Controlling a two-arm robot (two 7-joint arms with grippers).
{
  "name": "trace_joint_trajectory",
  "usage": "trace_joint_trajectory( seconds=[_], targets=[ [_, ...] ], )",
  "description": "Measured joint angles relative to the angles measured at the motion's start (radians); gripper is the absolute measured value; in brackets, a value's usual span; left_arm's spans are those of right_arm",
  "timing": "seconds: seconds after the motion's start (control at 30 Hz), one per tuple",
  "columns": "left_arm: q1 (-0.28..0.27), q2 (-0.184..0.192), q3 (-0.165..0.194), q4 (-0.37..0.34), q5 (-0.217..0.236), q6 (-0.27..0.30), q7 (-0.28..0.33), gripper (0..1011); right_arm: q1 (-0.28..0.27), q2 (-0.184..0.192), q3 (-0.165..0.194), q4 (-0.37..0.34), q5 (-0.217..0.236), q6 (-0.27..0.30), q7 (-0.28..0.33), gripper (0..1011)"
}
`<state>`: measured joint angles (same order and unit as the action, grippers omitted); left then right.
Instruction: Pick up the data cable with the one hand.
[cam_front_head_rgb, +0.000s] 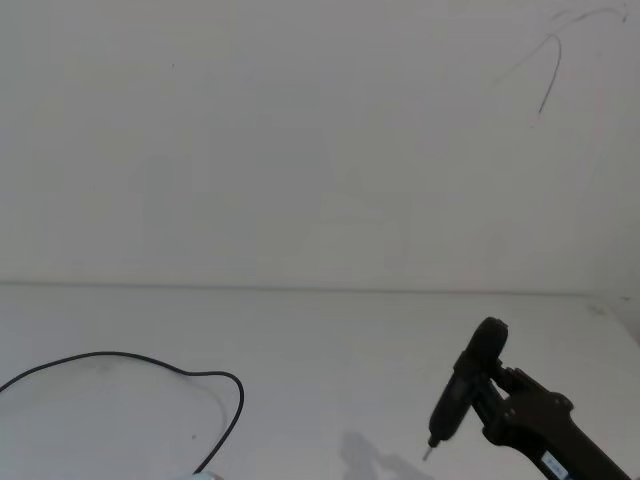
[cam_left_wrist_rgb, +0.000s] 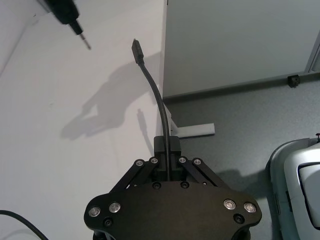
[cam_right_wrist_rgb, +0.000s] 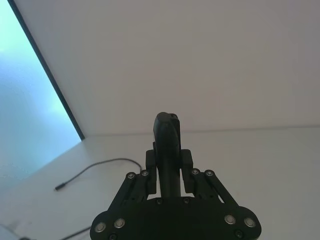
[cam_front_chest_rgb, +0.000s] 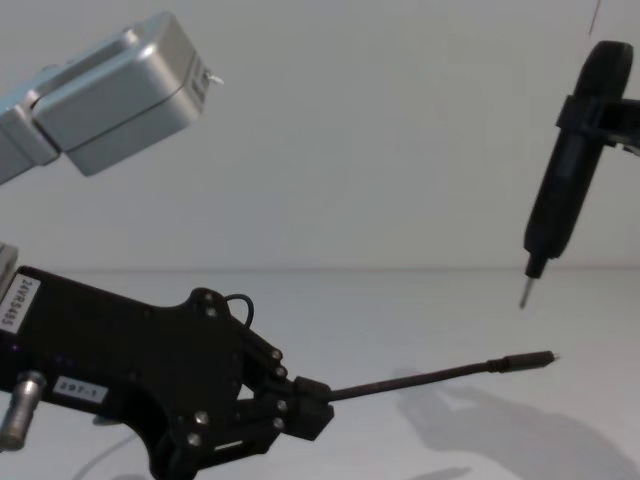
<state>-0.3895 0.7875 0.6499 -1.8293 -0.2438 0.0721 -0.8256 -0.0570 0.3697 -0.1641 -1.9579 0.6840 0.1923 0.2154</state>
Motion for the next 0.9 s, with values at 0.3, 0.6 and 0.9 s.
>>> trace_joint_trajectory(
  seconds=[0.3, 0.6, 0.9],
  targets=[
    [0.004, 0.002, -0.007, -0.004, 0.009, 0.011, 0.035, 42, -0.042, 0.063, 0.030, -0.076, 0.015, 0.053, 0.000, 284],
    [0.012, -0.004, -0.027, -0.005, 0.030, 0.030, 0.093, 42, -0.060, 0.097, 0.047, -0.117, 0.040, 0.070, 0.016, 284],
    [0.014, -0.012, -0.039, 0.000, 0.041, 0.036, 0.123, 42, -0.040, 0.093, 0.036, -0.112, 0.035, 0.056, 0.005, 283]
  ],
)
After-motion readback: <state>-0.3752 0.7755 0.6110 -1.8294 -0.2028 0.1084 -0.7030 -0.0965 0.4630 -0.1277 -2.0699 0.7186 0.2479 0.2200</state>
